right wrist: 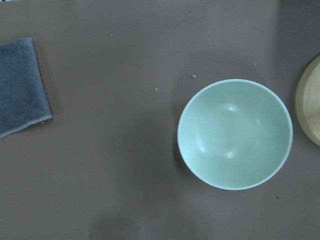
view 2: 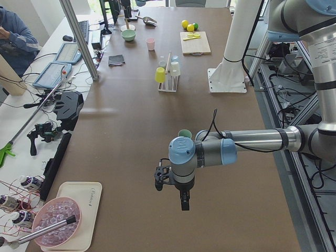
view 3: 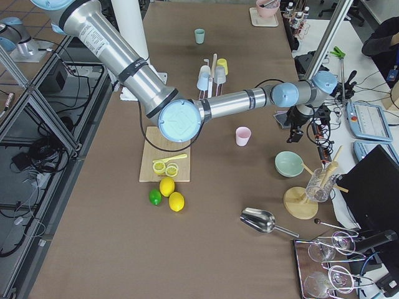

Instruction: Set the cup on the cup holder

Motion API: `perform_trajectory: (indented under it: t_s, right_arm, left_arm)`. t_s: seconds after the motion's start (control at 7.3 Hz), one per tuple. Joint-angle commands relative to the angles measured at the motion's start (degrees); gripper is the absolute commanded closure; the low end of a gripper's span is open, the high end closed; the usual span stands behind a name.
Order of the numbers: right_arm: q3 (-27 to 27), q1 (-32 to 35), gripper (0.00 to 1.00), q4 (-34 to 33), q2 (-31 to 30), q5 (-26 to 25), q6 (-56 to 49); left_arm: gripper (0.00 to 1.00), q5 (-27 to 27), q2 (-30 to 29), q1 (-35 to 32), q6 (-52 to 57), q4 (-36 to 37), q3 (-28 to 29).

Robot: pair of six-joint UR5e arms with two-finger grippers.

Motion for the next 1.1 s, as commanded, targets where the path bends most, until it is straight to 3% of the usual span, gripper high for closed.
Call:
perform_trajectory:
  t_s: [0.0,0.27,0.55,0.96]
  right_arm:
    - [-3.78,-4.53,0.0,0.16,2.78,0.25,-0.17]
    - [-11.41,-5.08,0.0,-0.01,6.03,0.17,-11.27]
    - [-18.33,-5.07,0.0,-0.1,9.52,0.43,-13.95]
    - [-28.63,-5.25,0.0,-0.1,14.89,2.28,-15.29]
  left_arm:
    - [0.02,0.75,-1.32,0.27,0.17,0.65,0.34]
    - [0.02,-2.22,-3.52,0.36,0.44,2.14,0.16]
    - [0.02,-7.22,-4.57,0.45,0.44,0.83,1.04]
    - [0.02,-9.36,-11.85,7.36,-0.17,-0.67,2.09]
